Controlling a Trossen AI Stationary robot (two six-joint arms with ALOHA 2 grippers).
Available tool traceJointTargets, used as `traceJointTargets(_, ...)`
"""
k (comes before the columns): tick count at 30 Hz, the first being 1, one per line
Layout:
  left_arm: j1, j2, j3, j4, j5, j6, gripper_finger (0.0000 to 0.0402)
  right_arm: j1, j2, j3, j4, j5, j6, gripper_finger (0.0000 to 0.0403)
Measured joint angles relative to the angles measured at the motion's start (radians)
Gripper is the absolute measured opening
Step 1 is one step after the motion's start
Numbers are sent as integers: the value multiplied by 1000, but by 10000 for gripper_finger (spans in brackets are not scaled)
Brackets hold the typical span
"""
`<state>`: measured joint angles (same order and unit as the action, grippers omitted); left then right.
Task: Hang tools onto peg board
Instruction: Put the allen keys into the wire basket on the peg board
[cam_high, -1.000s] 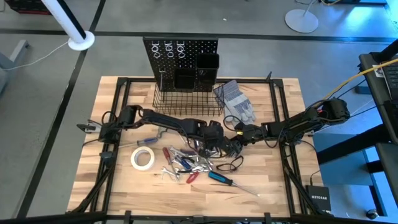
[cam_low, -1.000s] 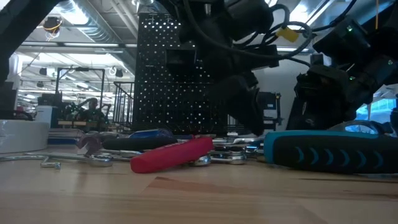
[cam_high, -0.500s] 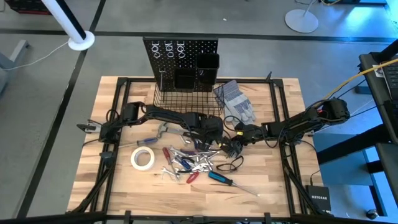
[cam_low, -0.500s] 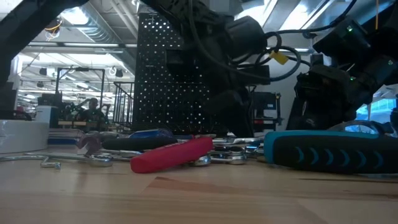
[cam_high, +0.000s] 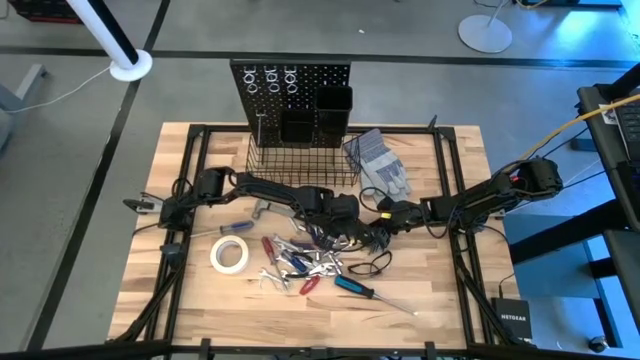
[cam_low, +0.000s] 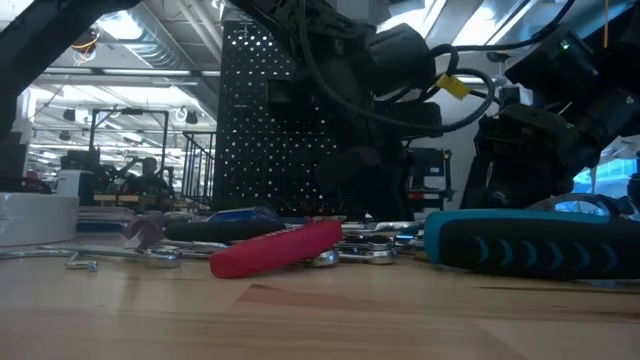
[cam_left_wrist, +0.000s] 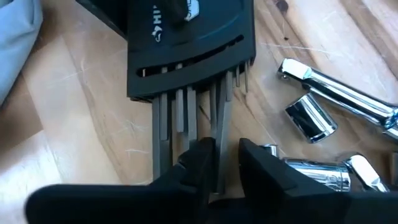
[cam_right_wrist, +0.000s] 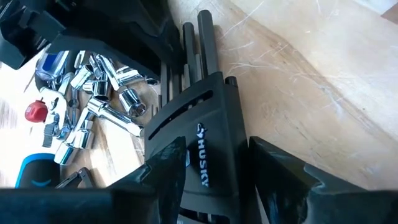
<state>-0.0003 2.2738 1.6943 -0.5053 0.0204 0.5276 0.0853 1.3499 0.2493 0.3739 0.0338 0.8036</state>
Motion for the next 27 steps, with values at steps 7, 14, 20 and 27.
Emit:
traceJointTargets(7,4,1,0,-2,0,3,10,0,0,-1,10,-1,0,177)
traceJointTargets(14,-2,-3,0,-4,-24,8,7,-2,2,13,15,-69,-27,177)
traceJointTargets(20,-25,-25,-2,-16,-102,27,5,-2,-30,31,-32,-122,-38,177)
traceJointTargets(27,-51,-60,-2,-6,-208,29,5,-2,-180,32,-152,-76,-45,177)
